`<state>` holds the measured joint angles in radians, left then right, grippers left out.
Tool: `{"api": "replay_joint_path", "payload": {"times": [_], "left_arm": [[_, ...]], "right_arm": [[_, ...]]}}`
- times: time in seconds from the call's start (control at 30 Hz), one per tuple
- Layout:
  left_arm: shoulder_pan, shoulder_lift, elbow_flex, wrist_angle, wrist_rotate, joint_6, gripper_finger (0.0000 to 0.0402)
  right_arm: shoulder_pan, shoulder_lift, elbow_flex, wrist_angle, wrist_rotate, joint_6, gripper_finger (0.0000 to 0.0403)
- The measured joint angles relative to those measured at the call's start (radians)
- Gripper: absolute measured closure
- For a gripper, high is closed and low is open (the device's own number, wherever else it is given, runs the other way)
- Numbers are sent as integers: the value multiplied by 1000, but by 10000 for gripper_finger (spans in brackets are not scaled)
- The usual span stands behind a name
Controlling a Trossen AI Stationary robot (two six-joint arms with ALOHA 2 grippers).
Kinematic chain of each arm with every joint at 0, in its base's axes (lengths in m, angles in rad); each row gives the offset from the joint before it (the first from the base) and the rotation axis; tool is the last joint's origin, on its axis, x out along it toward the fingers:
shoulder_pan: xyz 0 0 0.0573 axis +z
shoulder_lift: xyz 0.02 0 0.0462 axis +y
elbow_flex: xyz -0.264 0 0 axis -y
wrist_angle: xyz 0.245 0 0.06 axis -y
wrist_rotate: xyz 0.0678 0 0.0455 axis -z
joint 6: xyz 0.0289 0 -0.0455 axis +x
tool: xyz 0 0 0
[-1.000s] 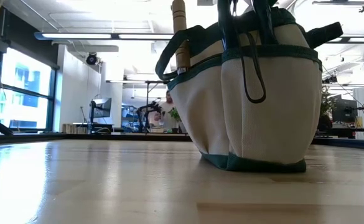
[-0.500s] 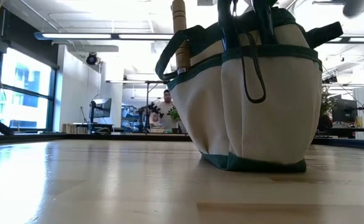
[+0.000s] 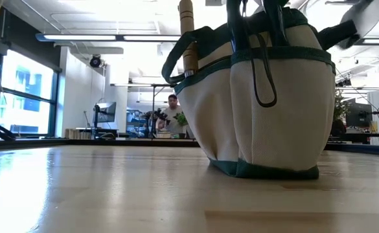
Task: Pick & Place Garden tools in Gardening bag
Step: Put the trowel into the gardening bag
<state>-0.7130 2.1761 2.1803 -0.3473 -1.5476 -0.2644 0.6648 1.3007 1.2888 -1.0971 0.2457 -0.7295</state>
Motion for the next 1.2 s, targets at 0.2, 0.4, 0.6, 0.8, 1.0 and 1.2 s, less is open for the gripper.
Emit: {"api": "replay_joint_path", "payload": {"times": [0.2, 0.4, 0.6, 0.8, 1.0, 1.2], "left_arm": [[-23, 0, 0, 0, 26, -32, 217], [-20, 0, 0, -5, 76, -35, 217], [-20, 0, 0, -54, 117, -76, 217], [-20, 0, 0, -106, 147, -117, 217], [-20, 0, 0, -165, 154, -169, 217], [-20, 0, 0, -186, 158, -190, 217]], "right_arm": [[-30, 47, 0, 20, -11, 16, 344], [-86, 59, 0, 49, 44, -16, 344], [-157, 59, 0, 37, 62, -31, 344], [-167, 63, 0, 25, 13, -22, 344], [-175, 81, -1, 28, -23, -4, 344], [-195, 116, -2, 33, -59, 2, 344]]}}
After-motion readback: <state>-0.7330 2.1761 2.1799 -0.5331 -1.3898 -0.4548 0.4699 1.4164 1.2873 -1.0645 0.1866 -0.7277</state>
